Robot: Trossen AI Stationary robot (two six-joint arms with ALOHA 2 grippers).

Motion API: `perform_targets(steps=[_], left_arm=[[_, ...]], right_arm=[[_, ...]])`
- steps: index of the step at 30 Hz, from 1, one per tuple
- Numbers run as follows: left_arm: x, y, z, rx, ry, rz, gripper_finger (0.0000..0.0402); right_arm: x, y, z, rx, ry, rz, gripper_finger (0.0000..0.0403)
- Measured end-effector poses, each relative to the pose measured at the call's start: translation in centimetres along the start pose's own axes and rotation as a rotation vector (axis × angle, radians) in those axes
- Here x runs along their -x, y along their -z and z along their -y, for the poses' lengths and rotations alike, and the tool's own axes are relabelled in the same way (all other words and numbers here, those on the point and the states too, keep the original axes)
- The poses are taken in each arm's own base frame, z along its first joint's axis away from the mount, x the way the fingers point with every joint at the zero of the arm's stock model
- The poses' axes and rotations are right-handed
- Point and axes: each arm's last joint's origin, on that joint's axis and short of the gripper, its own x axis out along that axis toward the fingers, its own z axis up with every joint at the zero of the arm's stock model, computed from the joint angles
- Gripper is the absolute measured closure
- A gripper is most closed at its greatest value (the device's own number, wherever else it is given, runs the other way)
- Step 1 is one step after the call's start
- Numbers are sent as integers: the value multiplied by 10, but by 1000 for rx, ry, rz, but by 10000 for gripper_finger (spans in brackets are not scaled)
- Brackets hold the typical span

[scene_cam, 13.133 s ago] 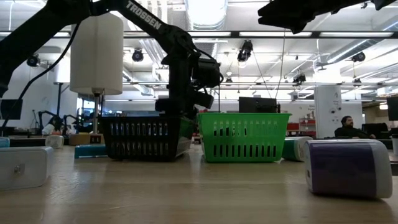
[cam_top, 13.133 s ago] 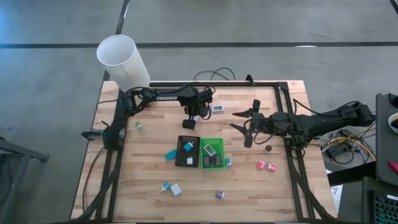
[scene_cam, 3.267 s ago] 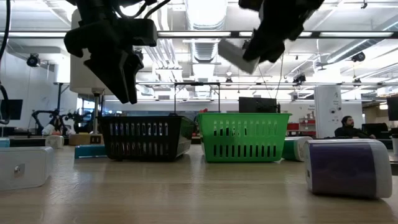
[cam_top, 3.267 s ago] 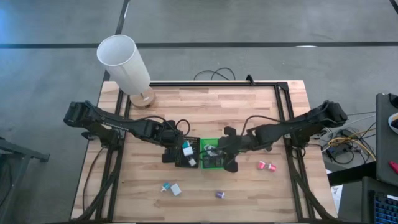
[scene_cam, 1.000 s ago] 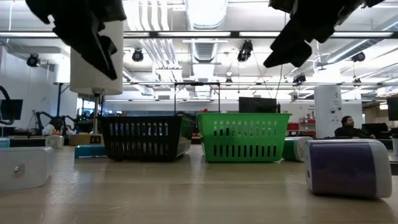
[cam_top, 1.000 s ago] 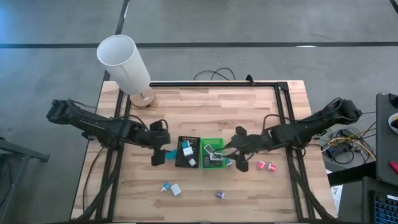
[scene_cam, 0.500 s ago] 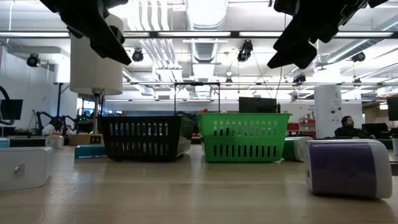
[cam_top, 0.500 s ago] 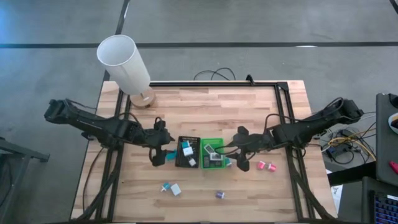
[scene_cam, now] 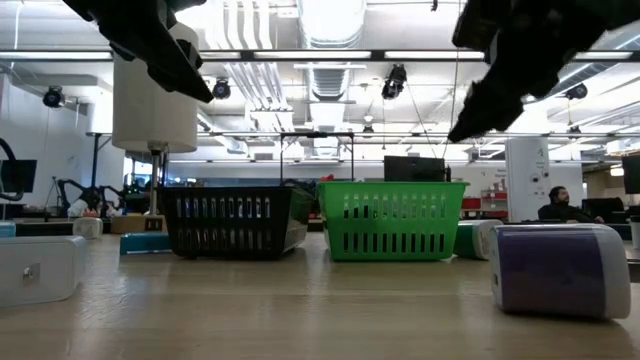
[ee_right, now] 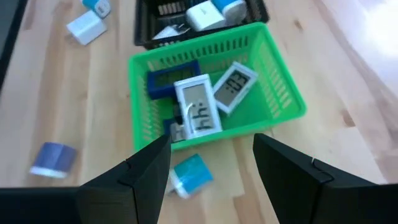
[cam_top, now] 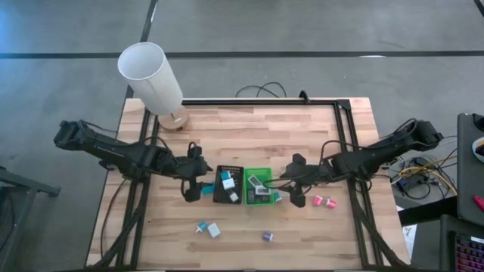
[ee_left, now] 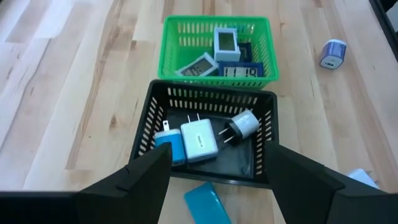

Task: Pick & Place Office items
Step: Put the blue timer into the green bin

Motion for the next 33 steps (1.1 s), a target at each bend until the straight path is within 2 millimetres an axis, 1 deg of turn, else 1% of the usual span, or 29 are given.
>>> perform_targets(steps=[4,8,14,17,19,22,33], left_arm=[[0,-4,1,-26,7,44,145],[-2,-6,2,-43,14,84,145],[-2,-6,2,-43,15,87,145],[-2,-6,2,-43,16,92,145],[-2,-7,2,-42,18,100,145],[-2,-8,2,-42,21,115,144],[-2,-9,4,-38,29,130,144]], right_arm=[[-8,21,10,-18,-11,86,177],[-10,39,20,-36,-49,259,177],[0,62,36,-38,-86,528,177],[5,75,43,-45,-114,611,177],[7,83,48,-55,-126,637,177],[7,93,52,-63,-123,622,177],[0,98,54,-62,-102,565,177]])
